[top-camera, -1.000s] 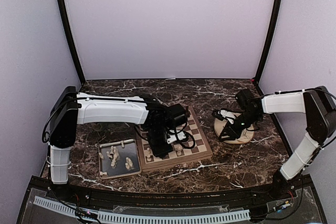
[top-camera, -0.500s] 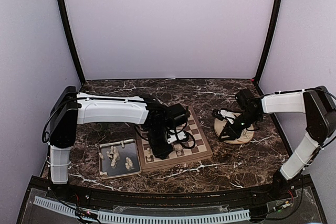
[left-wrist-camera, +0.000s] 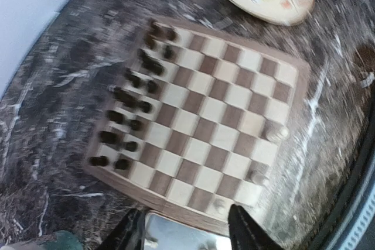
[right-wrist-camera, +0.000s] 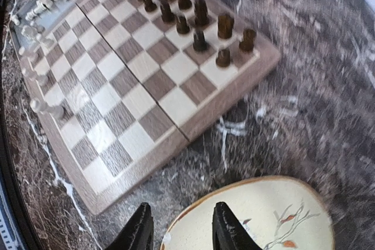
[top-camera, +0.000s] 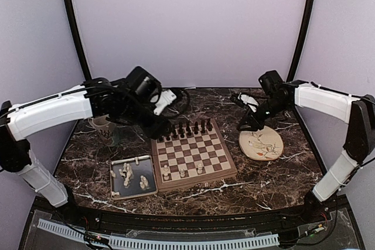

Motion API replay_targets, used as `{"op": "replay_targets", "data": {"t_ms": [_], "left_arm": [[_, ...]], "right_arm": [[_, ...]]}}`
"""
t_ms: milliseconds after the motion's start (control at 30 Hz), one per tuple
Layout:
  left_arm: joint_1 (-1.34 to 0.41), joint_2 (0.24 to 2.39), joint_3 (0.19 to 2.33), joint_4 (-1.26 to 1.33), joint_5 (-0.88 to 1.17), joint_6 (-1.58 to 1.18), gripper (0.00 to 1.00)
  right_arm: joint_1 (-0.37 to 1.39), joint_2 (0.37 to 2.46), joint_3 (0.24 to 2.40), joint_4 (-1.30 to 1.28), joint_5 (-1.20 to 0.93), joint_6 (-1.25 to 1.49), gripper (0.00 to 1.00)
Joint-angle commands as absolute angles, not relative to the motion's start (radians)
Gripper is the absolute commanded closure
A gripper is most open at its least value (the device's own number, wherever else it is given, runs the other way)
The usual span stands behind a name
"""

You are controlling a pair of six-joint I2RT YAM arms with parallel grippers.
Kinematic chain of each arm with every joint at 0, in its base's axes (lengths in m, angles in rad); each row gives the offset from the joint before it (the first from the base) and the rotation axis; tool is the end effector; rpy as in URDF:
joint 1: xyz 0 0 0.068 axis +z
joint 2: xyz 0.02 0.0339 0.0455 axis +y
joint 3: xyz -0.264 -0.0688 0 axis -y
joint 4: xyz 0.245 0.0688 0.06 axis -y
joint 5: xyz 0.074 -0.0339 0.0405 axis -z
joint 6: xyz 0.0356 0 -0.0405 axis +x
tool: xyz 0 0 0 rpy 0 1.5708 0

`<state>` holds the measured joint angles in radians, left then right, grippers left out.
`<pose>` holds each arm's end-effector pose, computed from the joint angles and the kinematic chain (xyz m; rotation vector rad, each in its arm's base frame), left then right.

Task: Set up the chess pieces on the board
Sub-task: Pick up the knight from the storage box.

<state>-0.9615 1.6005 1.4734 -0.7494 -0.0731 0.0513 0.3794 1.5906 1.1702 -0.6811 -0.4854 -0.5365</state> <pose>0.2016 -0.2843 0.3217 1.1691 2.1752 -0.3116 0.2921 0.1343 0.2381 -1.2773 2.2461 0.5882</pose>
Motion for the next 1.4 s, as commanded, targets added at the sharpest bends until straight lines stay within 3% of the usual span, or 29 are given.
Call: {"op": "replay_targets", "data": {"t_ms": [0,100,200,367,567,700,867,1000,1100,1133,1167,1367], "left_arm": [[-0.865,1.378,1.236,-0.431,-0.228,0.060,0.40],[-0.809,1.242,1.073,-0.218,-0.324,0.078,0.19],[-0.699,1.171,1.006,-0.141,-0.300,0.037,0.17],[-0.477,1.174,0.980,-0.136,-0.103,-0.003,0.32],[-0.349,1.164,0.931,-0.081,0.070,-0.095,0.47],[-0.337,1.153,0.998,-0.243,0.159,-0.127,0.53],[-0.345,1.121,1.011,-0.510,0.366,-0.217,0.59],[-0.378,0.994,0.973,-0.651,0.355,-0.249,0.48],[-0.452,0.977,0.990,-0.799,0.202,-0.229,0.43],[-0.471,0.987,0.984,-0.829,0.178,-0.231,0.14],[-0.480,0.997,0.979,-0.866,0.167,-0.239,0.03],[-0.488,0.961,0.923,-0.893,0.151,-0.289,0.01]], "right_arm": [[0.506,1.552,1.332,-0.730,-0.487,-0.496,0.65],[0.607,1.585,1.419,-0.707,-0.497,-0.444,0.65],[0.730,1.698,1.535,-0.734,-0.461,-0.427,0.65],[0.909,1.871,1.724,-0.765,-0.374,-0.426,0.66],[1.052,2.056,1.880,-0.772,-0.366,-0.425,0.67],[1.091,2.129,1.959,-0.795,-0.377,-0.418,0.67],[1.092,2.075,1.884,-0.807,-0.307,-0.443,0.66],[1.068,1.959,1.751,-0.795,-0.263,-0.504,0.66],[1.021,1.889,1.679,-0.794,-0.281,-0.524,0.66],[1.002,1.859,1.650,-0.790,-0.288,-0.526,0.66],[0.980,1.831,1.619,-0.781,-0.295,-0.522,0.66],[0.798,1.575,1.332,-0.681,-0.413,-0.485,0.65]]}}
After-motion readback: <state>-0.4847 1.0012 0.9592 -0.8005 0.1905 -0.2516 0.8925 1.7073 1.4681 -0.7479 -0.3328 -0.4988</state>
